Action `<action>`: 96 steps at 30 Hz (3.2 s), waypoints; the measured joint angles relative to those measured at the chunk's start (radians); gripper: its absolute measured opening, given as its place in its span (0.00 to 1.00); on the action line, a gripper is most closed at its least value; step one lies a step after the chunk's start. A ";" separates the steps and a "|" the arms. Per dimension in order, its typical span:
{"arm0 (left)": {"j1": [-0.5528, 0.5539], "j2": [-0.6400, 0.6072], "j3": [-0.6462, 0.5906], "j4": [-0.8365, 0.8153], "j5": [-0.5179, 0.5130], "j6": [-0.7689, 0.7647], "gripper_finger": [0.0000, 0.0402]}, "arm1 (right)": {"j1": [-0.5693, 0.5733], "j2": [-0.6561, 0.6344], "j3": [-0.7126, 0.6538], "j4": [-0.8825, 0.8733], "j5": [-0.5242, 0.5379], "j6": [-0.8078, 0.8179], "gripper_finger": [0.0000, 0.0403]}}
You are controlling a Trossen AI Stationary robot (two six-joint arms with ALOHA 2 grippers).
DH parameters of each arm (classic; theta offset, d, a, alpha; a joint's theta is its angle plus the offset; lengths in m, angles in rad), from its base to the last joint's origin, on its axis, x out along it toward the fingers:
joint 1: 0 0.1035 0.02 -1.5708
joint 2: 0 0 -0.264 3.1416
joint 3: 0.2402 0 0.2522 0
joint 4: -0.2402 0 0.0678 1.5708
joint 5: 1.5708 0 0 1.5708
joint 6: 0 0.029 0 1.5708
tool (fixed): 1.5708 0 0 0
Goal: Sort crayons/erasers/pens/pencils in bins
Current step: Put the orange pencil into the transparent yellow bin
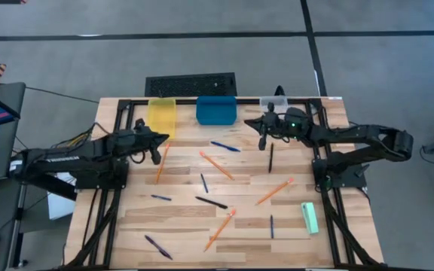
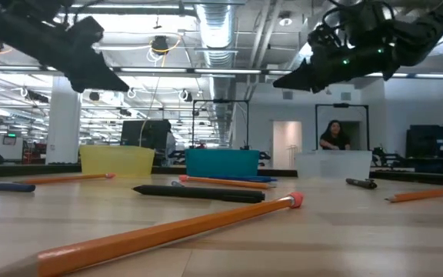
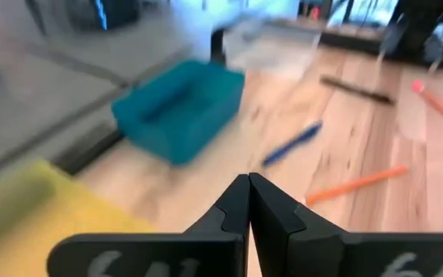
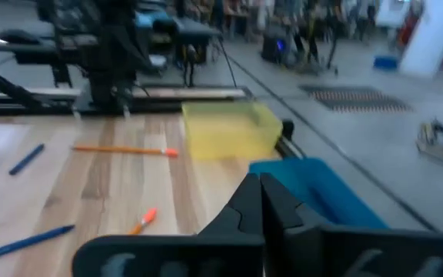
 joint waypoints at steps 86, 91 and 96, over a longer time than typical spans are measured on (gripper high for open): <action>0.002 0.753 0.209 -0.455 0.168 -0.620 0.02 | -0.079 -0.008 -0.003 -0.120 -0.078 -0.104 0.01; -0.007 0.755 0.274 -0.490 0.208 -0.524 0.02 | -0.079 -0.008 -0.003 -0.120 -0.078 -0.104 0.01; -0.022 0.755 0.394 -0.548 0.201 -0.424 0.01 | -0.078 -0.008 -0.003 -0.123 -0.078 -0.104 0.01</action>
